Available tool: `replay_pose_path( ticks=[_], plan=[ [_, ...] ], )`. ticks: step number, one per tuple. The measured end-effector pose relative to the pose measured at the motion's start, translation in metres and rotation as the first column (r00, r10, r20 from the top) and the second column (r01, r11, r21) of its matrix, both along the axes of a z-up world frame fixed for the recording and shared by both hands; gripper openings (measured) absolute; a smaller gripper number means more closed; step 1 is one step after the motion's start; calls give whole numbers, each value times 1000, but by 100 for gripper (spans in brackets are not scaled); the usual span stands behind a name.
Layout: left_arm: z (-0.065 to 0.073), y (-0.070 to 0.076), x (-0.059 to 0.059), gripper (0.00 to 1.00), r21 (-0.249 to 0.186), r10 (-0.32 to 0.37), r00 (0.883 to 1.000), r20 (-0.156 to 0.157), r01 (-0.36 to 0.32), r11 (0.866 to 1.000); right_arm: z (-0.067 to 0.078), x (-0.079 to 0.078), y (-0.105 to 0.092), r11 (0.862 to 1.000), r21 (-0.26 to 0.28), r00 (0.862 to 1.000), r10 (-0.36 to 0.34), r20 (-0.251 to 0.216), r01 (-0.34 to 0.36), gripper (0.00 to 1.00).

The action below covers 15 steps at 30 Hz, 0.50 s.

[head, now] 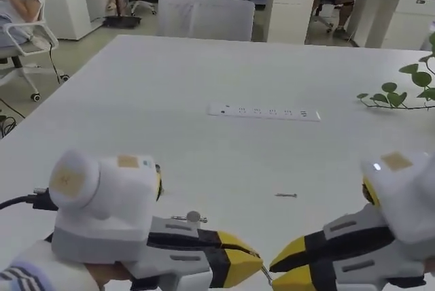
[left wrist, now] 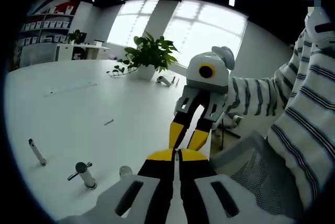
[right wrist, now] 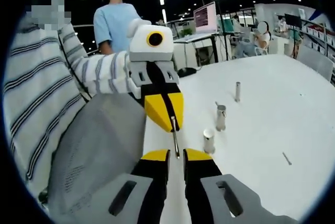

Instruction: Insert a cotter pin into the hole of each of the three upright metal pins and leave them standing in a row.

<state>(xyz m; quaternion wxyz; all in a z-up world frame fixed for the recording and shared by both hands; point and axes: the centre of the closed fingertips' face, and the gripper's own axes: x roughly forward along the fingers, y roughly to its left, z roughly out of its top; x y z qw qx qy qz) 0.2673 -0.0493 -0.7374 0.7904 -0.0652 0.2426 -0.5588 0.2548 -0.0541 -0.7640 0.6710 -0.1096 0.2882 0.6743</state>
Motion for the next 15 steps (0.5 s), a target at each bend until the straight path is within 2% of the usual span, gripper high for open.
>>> replay_pose_path(
  ticks=[4,15],
  plan=[
    [2,0,0,0,-5,-1,1000,2,1,1000,-3,-3,3,1000,6,1000,4,-7,-4,11],
    [3,-1,-2,0,-10,-6,1000,-1,6,1000,0,0,4,1000,22,1000,-5,-28,6,6]
  ],
)
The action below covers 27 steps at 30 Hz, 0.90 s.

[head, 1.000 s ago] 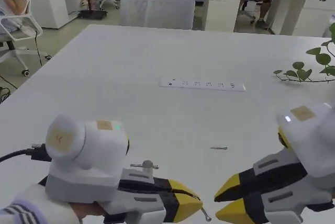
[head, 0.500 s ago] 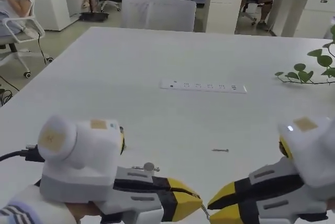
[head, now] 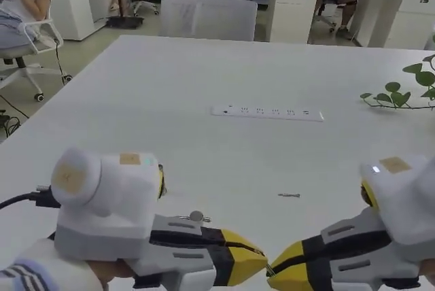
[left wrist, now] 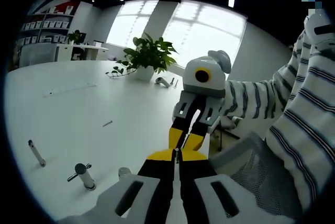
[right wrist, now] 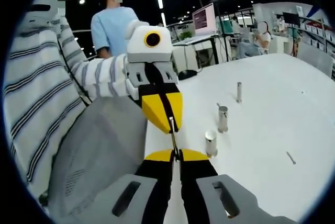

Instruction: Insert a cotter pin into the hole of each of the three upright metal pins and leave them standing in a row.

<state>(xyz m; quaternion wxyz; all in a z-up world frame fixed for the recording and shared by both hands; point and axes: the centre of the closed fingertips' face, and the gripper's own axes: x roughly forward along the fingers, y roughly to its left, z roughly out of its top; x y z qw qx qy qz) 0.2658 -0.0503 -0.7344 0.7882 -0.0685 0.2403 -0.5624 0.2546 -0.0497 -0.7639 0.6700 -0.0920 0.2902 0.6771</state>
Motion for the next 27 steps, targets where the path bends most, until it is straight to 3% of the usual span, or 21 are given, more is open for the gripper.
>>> replay_pose_path(
  ticks=[13,18,27],
  plan=[
    [3,-2,-6,0,-29,-22,1000,-3,22,999,7,-5,-5,999,-3,999,41,-19,-41,5],
    [6,-3,-7,0,-47,-31,999,16,32,998,11,-7,-5,999,-18,999,43,-30,-44,4],
    [7,-2,-8,0,-62,-41,998,45,43,997,13,-10,-5,995,-65,997,76,0,-76,4]
  ],
)
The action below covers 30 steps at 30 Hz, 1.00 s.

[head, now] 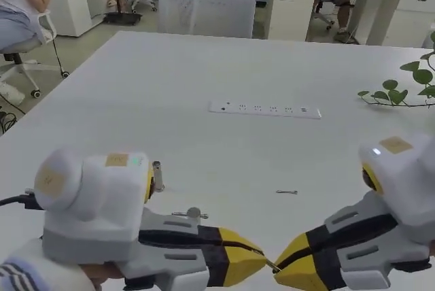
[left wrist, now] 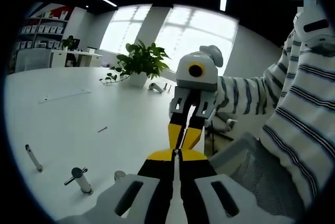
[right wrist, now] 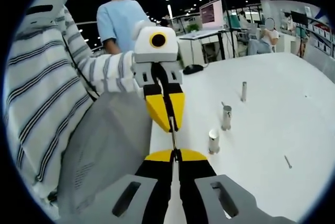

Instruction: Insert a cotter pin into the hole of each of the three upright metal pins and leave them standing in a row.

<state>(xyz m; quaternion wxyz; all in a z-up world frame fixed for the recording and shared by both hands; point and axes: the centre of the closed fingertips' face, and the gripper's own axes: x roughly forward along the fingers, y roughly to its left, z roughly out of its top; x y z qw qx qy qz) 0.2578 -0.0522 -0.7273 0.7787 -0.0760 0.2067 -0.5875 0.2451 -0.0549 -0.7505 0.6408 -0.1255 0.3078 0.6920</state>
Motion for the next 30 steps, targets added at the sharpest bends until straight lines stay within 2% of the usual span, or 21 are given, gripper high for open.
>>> replay_pose_path(
  ticks=[2,7,15,22,25,30],
  plan=[
    [0,0,-1,0,-2,-6,1000,16,6,1000,1,-1,0,1000,-17,1000,5,-1,-5,4],
    [0,0,-1,0,-3,-9,1000,21,9,1000,1,-1,-1,998,-49,999,29,27,-28,4],
    [2,0,-1,0,-4,-24,998,54,24,1000,2,2,-6,995,-89,998,43,41,-39,3],
    [1,1,0,0,-13,-18,999,51,19,1000,3,4,-7,996,-83,999,32,37,-29,3],
    [0,-1,-2,0,0,-33,997,69,33,999,1,1,-7,993,-109,998,44,43,-39,3],
    [-2,-4,-3,1,18,-45,996,79,43,999,-3,1,-10,987,-152,997,61,51,-52,3]
  ],
)
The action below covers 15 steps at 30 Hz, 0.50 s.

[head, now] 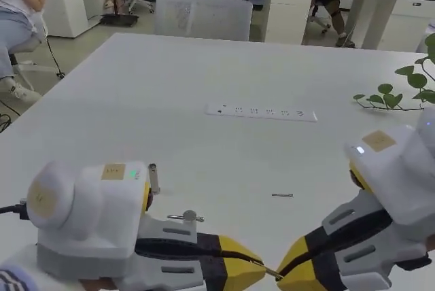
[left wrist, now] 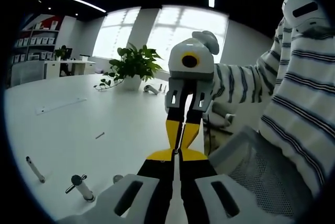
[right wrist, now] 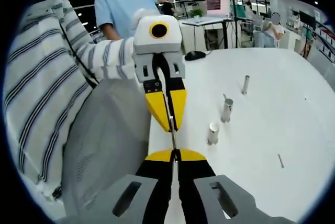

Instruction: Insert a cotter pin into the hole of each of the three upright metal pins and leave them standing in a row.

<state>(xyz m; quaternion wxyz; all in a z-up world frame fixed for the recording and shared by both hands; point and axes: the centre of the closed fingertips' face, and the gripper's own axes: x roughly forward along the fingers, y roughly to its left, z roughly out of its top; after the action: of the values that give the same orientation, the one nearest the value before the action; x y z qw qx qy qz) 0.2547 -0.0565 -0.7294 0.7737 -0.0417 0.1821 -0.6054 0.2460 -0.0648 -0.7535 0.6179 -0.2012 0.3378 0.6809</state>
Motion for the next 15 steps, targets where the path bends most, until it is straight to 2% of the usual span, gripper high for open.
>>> replay_pose_path(
  ticks=[9,13,15],
  plan=[
    [-4,0,0,1,12,3,1000,14,-3,1000,-3,0,-2,999,-36,1000,8,11,-8,3],
    [-3,-1,0,0,3,10,1000,2,-10,1000,-2,0,-3,999,-44,1000,12,15,-11,3],
    [-2,0,1,0,-5,19,1000,-5,-19,1000,-1,1,-2,1000,-29,1000,10,21,-9,3]
  ],
)
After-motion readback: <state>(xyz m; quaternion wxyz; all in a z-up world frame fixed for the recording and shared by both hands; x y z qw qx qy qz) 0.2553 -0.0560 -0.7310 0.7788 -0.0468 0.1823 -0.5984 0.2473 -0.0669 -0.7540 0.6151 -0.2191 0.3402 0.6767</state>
